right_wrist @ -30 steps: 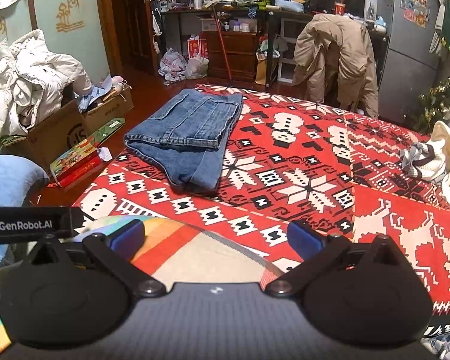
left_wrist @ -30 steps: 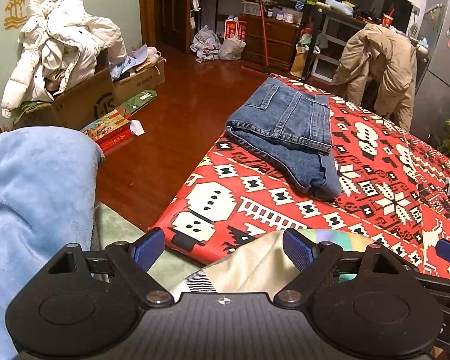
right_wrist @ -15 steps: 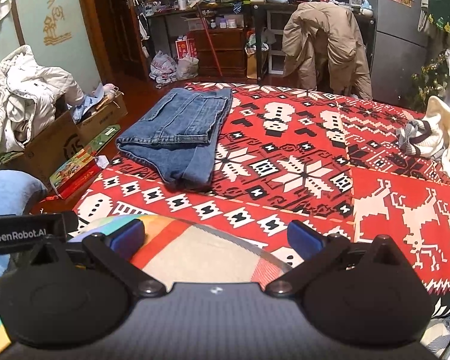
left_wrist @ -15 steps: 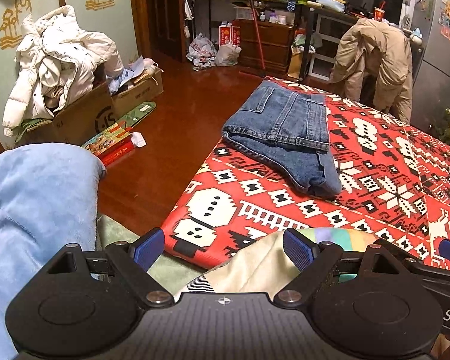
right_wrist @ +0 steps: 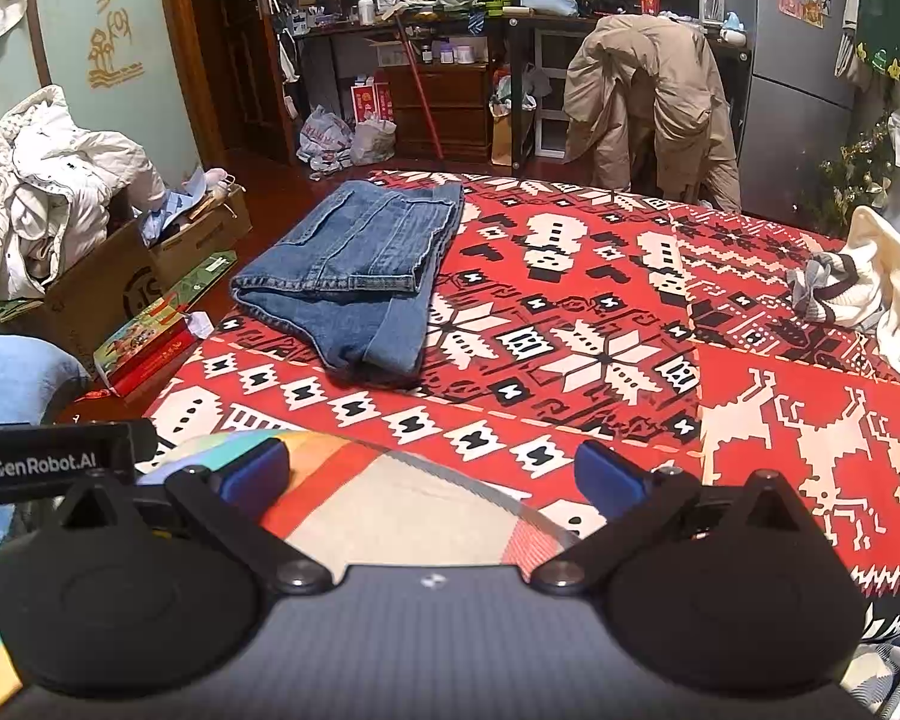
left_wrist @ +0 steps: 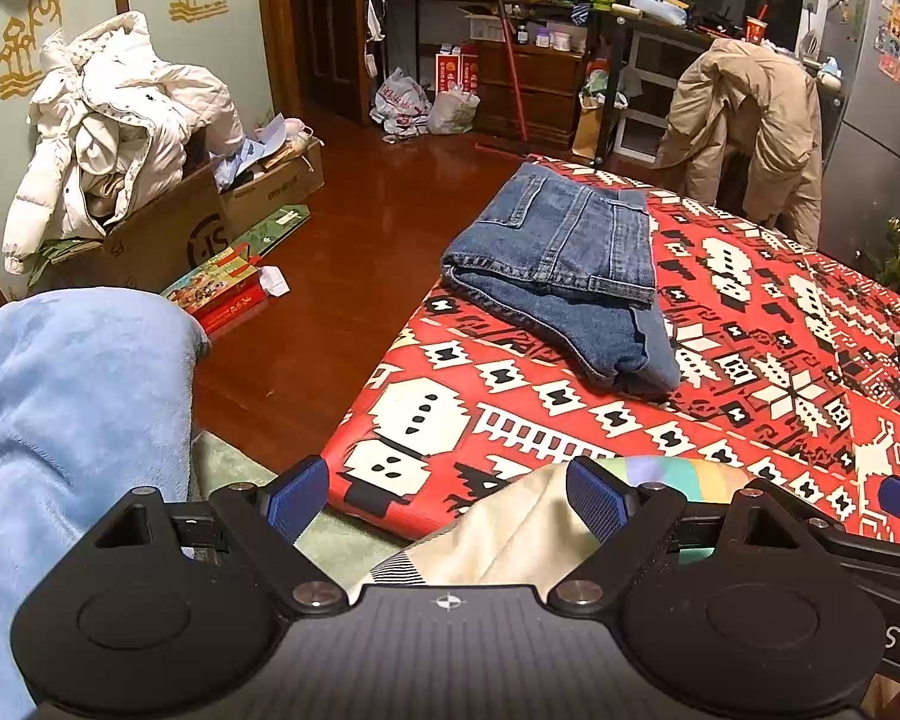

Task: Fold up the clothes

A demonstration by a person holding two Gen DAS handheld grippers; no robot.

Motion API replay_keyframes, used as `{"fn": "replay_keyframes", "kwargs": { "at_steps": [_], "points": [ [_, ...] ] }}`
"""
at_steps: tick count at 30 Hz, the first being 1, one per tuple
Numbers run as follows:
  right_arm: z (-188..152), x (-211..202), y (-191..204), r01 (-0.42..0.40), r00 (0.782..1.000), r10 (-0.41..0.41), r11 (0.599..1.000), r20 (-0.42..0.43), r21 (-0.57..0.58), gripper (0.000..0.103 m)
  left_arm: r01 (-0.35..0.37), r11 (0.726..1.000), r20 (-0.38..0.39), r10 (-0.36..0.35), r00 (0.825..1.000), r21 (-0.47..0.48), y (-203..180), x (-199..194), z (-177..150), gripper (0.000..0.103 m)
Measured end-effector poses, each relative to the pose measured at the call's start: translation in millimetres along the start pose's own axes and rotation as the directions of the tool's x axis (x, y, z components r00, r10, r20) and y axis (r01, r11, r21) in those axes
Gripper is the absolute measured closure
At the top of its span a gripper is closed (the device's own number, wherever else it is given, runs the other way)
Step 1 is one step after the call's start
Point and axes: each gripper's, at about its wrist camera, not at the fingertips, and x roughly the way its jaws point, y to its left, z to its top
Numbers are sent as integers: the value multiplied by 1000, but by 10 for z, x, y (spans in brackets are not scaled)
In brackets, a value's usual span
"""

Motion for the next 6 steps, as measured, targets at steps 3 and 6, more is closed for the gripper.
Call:
{"fn": "replay_keyframes", "kwargs": {
  "at_steps": [3,6],
  "points": [
    [-7,-5,2,1,1000,-1,1000,2,0,1,2,1000,2,-2,1000,1,-1,-4,-3,17],
    [-9,-5,1,0,1000,0,1000,1,-1,1,2,1000,6,-2,1000,4,-4,-7,-3,17]
  ]
}}
